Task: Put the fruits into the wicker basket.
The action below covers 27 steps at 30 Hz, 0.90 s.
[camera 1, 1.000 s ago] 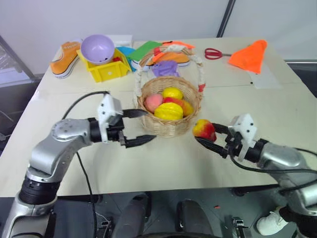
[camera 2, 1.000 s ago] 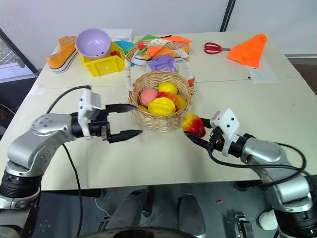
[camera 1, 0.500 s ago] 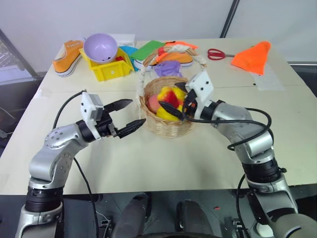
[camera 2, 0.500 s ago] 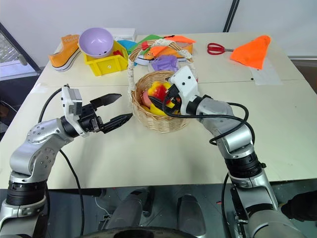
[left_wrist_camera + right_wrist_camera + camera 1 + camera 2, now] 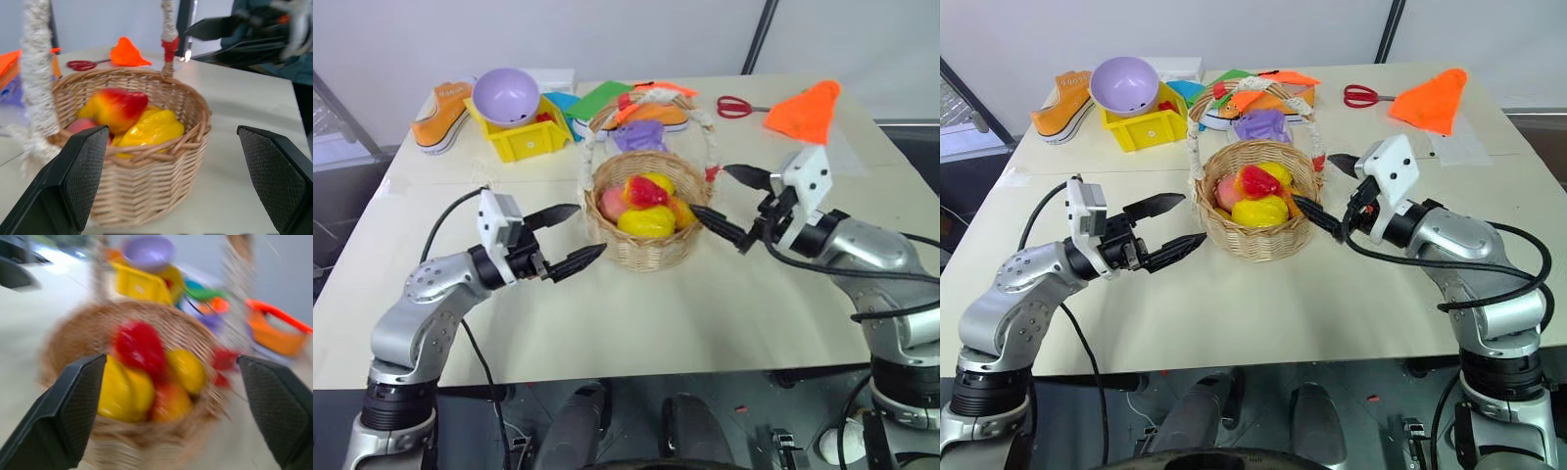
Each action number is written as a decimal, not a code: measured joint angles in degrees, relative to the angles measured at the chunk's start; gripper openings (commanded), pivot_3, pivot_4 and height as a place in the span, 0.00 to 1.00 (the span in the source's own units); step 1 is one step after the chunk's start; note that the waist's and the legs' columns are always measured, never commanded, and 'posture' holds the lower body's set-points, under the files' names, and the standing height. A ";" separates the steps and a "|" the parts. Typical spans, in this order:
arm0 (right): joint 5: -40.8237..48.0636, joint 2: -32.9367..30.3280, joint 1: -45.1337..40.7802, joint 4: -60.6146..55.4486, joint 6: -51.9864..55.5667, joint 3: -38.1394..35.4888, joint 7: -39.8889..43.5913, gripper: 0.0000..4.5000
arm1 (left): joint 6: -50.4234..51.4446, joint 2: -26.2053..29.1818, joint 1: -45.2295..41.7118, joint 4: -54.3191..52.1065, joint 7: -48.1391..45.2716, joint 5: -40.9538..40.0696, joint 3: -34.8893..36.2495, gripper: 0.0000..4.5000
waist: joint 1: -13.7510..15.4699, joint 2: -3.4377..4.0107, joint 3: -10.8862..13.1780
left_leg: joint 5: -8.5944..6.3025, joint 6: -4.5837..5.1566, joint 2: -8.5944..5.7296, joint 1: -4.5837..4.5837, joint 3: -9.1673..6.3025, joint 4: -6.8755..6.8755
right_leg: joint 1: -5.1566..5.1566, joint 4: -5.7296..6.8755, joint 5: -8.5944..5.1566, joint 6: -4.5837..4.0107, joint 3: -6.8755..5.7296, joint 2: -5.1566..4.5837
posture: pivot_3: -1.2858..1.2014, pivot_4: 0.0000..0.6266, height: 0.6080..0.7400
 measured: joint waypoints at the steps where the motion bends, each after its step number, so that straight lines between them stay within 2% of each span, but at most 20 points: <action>1: -0.60 1.38 -1.55 2.04 -0.77 0.14 -1.12 0.99 | 0.00 -0.07 -0.10 0.03 -0.04 -0.01 -0.19 1.00 | -0.08 0.00 0.00 | 0.00 0.00 0.00 0.01 0.00 -0.01 | 0.00 0.00 0.01 0.01 0.00 0.01 | 0.52 0.24 1.00; 4: -1.63 4.60 -5.01 6.45 -2.33 1.40 -2.26 0.80 | 0.06 -0.30 -0.54 0.13 0.12 0.00 -0.41 1.00 | -0.32 0.00 0.00 | 0.02 -0.02 0.00 0.00 -0.01 -0.06 | 0.00 0.06 0.02 0.03 -0.01 0.02 | 0.52 0.24 1.00; 5: -2.14 5.56 -6.18 8.46 -2.79 2.11 -2.59 0.70 | 0.10 -0.75 -1.19 0.07 0.25 -0.11 -0.60 1.00 | -0.44 0.00 0.00 | 0.04 -0.03 -0.01 -0.01 -0.01 -0.06 | 0.04 0.08 0.02 0.03 -0.01 0.02 | 0.52 0.24 1.00; 7: -2.57 6.94 -7.20 10.78 -2.92 3.07 -3.04 0.44 | 0.17 -1.25 -2.05 -0.21 0.56 -0.62 -0.78 1.00 | -0.48 0.00 0.00 | 0.04 -0.03 -0.04 -0.01 -0.01 -0.05 | 0.04 0.08 0.02 0.04 -0.02 0.02 | 0.52 0.24 1.00; 11: -2.57 7.52 -7.09 11.20 -2.76 3.08 -3.30 0.03 | 0.77 -1.35 -2.12 -1.12 0.95 -0.86 -1.30 1.00 | -0.65 0.00 0.00 | 0.04 -0.03 -0.04 0.00 -0.02 -0.04 | 0.03 0.09 0.02 0.04 -0.01 0.02 | 0.52 0.24 1.00; 15: -3.14 6.51 -5.35 9.04 -2.80 2.10 -4.60 0.01 | 0.76 -1.85 -1.89 -1.61 1.55 -0.80 -2.37 1.00 | -0.62 0.01 0.00 | 0.04 -0.03 -0.05 -0.01 -0.02 -0.04 | 0.01 0.10 0.02 0.04 -0.01 0.01 | 0.52 0.24 1.00; 20: -4.04 3.35 -3.96 9.24 -4.21 -8.20 -9.37 0.01 | 0.48 -2.64 -1.87 -1.58 1.77 -0.10 -3.66 1.00 | -0.03 0.02 0.01 | 0.04 -0.03 -0.10 -0.02 -0.01 -0.03 | 0.01 0.09 0.02 0.04 -0.01 -0.01 | 0.52 0.24 1.00; 23: -6.78 0.15 -2.58 13.51 -7.21 -14.19 -13.09 0.01 | -0.06 -3.60 -2.21 -0.85 1.72 0.34 -4.59 1.00 | 0.53 0.02 0.00 | 0.04 -0.03 -0.09 -0.01 -0.01 -0.03 | 0.05 0.09 0.01 0.04 0.00 0.00 | 0.52 0.24 1.00; 27: -9.88 -2.94 -2.16 25.95 -12.11 -19.37 -16.36 0.01 | -0.50 -4.68 -3.04 1.05 1.72 1.19 -5.39 1.00 | 0.55 0.02 0.01 | 0.05 -0.02 -0.09 -0.02 0.05 -0.03 | 0.18 0.09 0.02 0.04 0.02 0.00 | 0.52 0.24 1.00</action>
